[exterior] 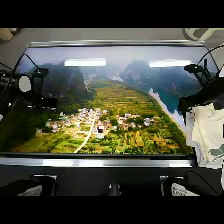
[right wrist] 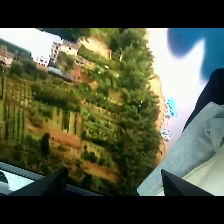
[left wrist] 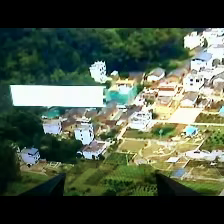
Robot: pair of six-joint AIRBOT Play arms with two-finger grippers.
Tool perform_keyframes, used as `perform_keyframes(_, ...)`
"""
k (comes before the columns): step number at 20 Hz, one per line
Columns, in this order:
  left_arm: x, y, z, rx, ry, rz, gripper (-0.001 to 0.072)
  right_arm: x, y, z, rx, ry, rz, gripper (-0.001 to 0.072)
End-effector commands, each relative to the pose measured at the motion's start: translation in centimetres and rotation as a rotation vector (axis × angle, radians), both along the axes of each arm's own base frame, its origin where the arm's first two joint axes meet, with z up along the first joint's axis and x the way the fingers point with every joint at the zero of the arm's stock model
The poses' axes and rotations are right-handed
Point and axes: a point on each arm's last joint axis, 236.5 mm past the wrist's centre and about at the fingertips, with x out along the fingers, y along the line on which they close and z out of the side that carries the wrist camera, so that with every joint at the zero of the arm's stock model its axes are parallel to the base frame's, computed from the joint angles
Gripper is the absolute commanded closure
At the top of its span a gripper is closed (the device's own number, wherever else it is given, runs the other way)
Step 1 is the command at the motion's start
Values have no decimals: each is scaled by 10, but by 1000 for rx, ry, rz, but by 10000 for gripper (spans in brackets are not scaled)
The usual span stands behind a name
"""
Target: Fold the shirts.
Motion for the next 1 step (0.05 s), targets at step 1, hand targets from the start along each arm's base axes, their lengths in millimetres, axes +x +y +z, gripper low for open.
perform_keyframes(1,0,0,0,1,0,0,32,0,0,0,1,1,1,82)
